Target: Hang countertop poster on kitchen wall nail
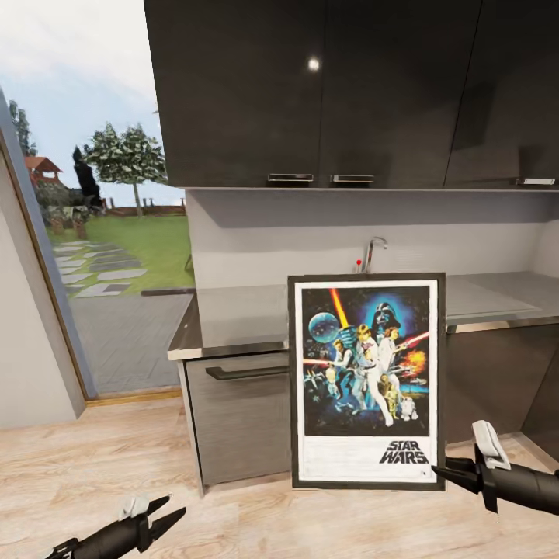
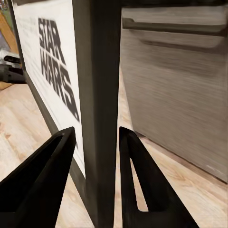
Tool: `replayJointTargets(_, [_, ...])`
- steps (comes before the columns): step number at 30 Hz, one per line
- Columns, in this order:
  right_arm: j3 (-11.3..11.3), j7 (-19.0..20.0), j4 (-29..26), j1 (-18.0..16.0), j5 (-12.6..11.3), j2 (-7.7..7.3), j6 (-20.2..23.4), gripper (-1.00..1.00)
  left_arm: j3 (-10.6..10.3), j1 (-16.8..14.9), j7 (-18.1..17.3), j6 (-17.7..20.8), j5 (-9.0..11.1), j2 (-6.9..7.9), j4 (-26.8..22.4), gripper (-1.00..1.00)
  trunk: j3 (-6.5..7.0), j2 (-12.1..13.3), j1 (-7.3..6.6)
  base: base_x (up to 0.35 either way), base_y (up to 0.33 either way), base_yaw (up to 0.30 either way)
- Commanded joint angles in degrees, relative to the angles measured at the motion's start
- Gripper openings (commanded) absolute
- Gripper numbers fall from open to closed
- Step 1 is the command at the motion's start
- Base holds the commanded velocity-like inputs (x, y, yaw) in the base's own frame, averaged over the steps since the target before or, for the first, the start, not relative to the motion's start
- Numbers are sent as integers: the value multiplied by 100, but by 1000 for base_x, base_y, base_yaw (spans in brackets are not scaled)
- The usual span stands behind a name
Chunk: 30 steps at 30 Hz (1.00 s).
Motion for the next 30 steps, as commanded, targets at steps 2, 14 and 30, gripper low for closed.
replayJointTargets(2, [-2,39,1,-5,-130,0,70,-100,21,125,-16,-30,277,33,14,100,-7,-4,0,0,0,0])
replayJointTargets(14, [24,-590,-177,-40,-265,241,91,-100,22,503,13,-3,624,60,23,100,-7,-4,0,0,0,0])
replayJointTargets(30, [31,-584,-279,-57,-276,247,104,-100,22,503,12,91,625,62,23,100,-7,-4,0,0,0,0])
